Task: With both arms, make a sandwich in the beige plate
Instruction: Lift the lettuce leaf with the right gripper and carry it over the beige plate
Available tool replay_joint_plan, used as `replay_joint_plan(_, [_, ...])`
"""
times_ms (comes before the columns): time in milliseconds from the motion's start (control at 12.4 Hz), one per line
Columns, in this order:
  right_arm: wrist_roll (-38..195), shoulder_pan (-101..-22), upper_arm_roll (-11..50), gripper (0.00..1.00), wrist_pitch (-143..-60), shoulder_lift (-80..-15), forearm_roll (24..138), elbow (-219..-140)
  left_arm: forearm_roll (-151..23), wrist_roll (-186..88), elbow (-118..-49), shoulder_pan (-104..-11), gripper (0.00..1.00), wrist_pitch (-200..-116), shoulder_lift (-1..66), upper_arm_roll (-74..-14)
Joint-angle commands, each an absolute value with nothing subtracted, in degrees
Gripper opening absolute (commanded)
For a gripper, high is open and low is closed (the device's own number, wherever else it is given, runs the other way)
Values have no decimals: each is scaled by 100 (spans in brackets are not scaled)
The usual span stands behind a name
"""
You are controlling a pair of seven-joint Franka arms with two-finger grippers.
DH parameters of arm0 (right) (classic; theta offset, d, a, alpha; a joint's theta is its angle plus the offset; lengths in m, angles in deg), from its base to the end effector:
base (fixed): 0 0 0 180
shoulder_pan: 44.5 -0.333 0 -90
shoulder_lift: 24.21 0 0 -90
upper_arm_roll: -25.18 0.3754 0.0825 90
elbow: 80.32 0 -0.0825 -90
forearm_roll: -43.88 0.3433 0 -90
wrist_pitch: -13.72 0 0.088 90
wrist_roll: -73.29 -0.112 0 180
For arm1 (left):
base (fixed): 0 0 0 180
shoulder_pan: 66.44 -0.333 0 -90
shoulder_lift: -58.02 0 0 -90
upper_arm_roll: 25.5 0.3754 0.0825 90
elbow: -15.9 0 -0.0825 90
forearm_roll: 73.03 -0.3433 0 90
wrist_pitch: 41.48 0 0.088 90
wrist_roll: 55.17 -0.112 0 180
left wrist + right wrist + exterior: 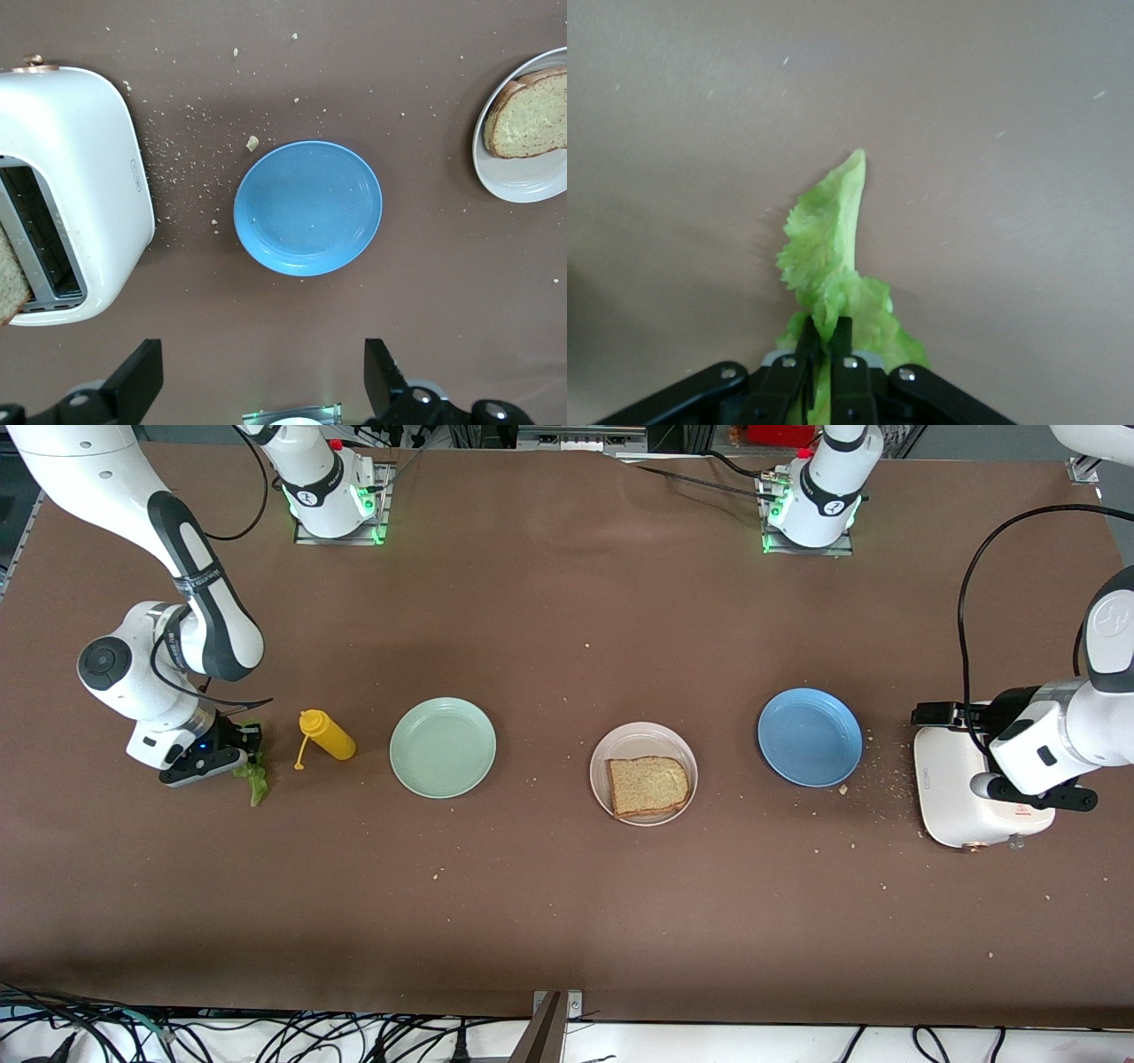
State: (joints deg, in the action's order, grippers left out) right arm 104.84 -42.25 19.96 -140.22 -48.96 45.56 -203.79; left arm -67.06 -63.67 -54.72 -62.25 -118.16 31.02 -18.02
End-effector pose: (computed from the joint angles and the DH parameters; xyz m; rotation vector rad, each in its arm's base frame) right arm 0.5772 -0.0734 0.2893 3.0195 0.6197 0.1362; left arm 0.6372 0.0024 0.5320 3.0095 -0.1501 -0.5416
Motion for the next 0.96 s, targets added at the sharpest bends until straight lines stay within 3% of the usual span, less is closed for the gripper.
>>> replay_joint_plan(0, [10730, -4160, 1912, 0, -13013, -4671, 4467, -19786, -6820, -6405, -5450, -6196, 100, -11803, 3086, -1803])
replay_joint_plan(563, [9760, -4169, 2025, 0, -8899, -4688, 4573, -16658, -6820, -6405, -5450, -6196, 100, -11803, 3077, -1803])
replay_joint_plan(884, [7116, -4257, 2833, 0, -8331, -4662, 5221, -16021, -6820, -6405, -5450, -6196, 100, -11803, 3068, -1803])
